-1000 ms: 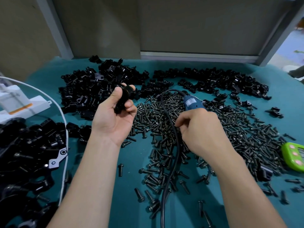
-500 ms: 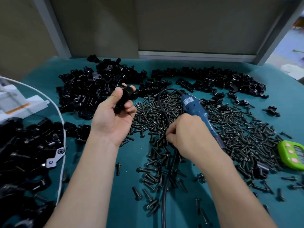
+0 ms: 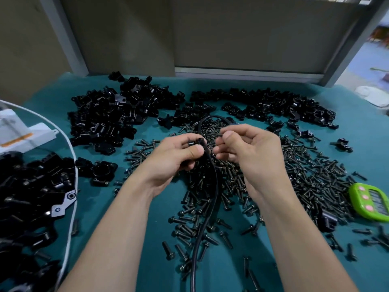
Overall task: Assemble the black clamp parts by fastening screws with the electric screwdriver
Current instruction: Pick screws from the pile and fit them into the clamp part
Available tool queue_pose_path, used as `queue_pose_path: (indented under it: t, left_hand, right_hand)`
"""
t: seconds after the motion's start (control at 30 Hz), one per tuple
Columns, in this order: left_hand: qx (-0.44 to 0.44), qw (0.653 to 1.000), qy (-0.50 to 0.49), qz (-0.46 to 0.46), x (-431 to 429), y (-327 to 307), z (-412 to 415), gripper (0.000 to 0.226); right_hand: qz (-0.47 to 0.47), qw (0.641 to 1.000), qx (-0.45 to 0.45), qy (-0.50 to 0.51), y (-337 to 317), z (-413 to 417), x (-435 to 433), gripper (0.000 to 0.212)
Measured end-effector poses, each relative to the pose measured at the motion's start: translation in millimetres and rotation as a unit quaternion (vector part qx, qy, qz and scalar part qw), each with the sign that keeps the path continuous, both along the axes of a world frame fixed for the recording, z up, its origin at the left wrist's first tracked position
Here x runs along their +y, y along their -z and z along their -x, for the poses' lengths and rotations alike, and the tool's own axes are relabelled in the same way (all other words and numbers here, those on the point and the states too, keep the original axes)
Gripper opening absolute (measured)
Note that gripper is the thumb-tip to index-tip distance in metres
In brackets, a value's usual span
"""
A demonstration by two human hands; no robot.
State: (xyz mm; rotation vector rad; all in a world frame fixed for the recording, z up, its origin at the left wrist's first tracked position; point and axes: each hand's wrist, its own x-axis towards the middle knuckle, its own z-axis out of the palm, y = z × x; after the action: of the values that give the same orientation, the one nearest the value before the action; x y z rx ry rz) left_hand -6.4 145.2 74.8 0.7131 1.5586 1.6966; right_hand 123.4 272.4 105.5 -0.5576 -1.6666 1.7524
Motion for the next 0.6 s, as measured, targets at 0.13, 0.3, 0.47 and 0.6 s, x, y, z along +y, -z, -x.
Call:
queue_pose_path:
  t: [0.13,0.3,0.47,0.6]
  left_hand:
    - [-0.016,1.000,0.022,-0.015,-1.2,-1.1,-1.5,0.024]
    - [-0.011,0.999,0.023,-0.034,0.6,-1.7,-4.0,0.032]
    - [0.029,0.999,0.028,-0.024,2.2,0.4,-4.0,0.029]
    - [0.051,0.998,0.032,-0.022,3.5,3.0,-4.2,0.030]
  right_hand:
    - [-0.039,0.998,-0.040,-0.014,4.2,-0.3,3.0,0.016]
    - [-0.077,0.995,-0.063,-0.024,6.3,0.9,2.8,0.020]
    - [-0.102,0.991,-0.088,-0.025,8.6,3.5,-1.3,0.015]
    - [-0.159,0.980,-0.117,0.012,12.1,4.6,-2.9,0.021]
